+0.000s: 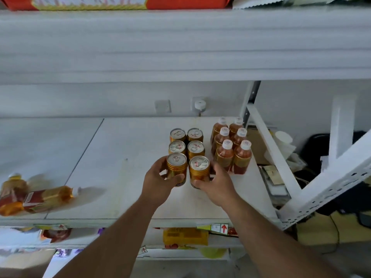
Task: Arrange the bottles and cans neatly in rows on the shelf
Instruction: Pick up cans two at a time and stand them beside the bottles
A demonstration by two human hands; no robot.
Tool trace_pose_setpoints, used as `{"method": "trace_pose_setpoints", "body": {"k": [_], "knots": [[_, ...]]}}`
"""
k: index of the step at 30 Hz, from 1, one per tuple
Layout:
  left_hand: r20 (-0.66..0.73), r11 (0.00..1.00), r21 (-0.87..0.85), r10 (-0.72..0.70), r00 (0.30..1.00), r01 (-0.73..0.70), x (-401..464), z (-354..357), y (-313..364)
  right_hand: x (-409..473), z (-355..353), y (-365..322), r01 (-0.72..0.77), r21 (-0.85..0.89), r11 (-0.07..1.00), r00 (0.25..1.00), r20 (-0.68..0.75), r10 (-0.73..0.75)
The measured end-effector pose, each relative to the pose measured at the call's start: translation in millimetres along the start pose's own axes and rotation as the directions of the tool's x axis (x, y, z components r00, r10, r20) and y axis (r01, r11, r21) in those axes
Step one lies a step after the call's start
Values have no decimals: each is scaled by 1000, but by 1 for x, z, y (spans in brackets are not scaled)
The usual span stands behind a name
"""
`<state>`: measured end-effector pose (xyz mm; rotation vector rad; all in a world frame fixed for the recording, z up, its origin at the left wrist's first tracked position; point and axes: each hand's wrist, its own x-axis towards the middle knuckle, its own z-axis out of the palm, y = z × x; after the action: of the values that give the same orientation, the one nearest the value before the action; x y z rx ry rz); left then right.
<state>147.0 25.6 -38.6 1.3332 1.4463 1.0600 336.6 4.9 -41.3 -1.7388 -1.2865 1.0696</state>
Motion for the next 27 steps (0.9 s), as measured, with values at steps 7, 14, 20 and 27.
{"method": "trace_pose_setpoints", "body": {"k": [7, 14, 20, 27], "knots": [[6, 1000, -10, 0, 1000, 0, 14, 3, -20, 17, 14, 10, -5, 34, 999, 1000, -23, 6], [-15, 1000, -18, 0, 1000, 0, 21, 8, -32, 29, 27, 22, 8, 54, 998, 999, -42, -6], [-25, 1000, -19, -6, 1000, 5, 23, 10, -41, 33, 27, 25, 37, 23, 999, 998, -47, -36], [-4, 999, 12, -30, 1000, 30, 22, 11, -41, 28, 26, 20, 24, -9, 1000, 999, -33, -24]]}}
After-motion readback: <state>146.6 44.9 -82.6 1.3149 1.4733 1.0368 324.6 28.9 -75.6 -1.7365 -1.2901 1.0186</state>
